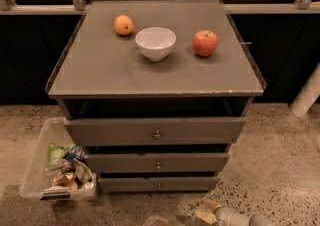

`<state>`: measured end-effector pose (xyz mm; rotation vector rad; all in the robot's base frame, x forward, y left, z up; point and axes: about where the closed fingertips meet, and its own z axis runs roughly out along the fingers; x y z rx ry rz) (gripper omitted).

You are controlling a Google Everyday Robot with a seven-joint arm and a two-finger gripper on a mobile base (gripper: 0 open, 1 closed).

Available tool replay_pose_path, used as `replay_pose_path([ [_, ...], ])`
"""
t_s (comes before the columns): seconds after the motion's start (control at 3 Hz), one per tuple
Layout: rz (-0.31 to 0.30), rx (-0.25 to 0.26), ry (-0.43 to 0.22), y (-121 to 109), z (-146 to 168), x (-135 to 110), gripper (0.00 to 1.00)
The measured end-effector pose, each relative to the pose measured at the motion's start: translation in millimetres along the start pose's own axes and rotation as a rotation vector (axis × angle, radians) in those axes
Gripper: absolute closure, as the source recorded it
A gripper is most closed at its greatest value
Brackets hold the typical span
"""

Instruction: Close bottom drawer

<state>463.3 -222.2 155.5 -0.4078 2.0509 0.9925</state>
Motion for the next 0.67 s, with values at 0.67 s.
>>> replay_pose_path([
  [0.67, 0.0, 0.0, 0.0, 0.0, 0.1, 0.0, 0.0],
])
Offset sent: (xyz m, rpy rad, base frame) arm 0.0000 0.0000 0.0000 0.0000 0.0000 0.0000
